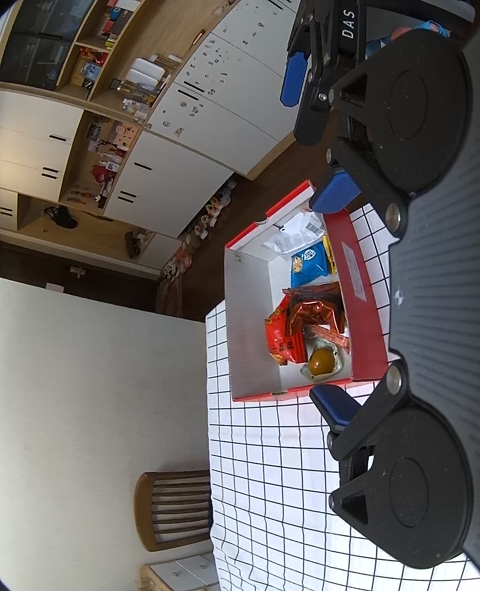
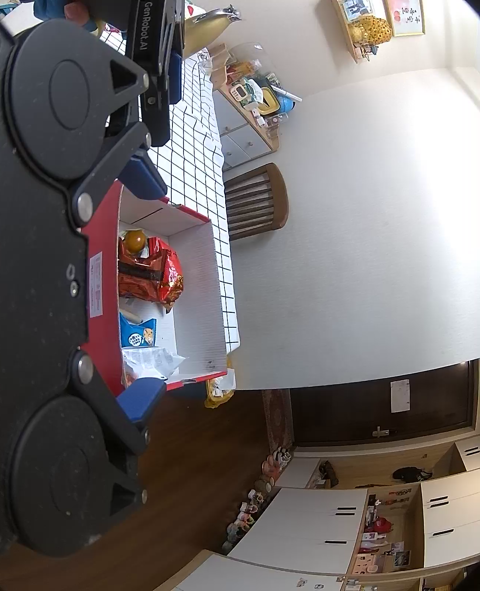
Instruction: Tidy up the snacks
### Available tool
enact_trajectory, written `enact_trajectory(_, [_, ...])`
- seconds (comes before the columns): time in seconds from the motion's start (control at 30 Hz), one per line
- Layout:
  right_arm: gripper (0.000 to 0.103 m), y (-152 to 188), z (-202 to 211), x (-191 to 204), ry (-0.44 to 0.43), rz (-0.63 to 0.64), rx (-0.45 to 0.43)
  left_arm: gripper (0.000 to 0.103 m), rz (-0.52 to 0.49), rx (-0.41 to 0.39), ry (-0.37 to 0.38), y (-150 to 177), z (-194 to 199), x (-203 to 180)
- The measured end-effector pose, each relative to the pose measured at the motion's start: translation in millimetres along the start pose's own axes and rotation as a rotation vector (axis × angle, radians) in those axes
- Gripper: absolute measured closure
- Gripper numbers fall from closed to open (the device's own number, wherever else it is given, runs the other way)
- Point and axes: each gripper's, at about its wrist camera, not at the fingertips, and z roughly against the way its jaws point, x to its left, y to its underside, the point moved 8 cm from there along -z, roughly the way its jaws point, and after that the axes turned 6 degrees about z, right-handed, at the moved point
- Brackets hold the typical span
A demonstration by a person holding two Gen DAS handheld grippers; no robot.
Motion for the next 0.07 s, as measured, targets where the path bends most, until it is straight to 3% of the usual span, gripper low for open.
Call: enact_trajectory(0.07, [0.0, 0.3, 0.3, 0.2, 0.001, -0.001, 0.001, 0.003, 0.003, 0.01, 0.003, 1.4, -1.0, 1.3])
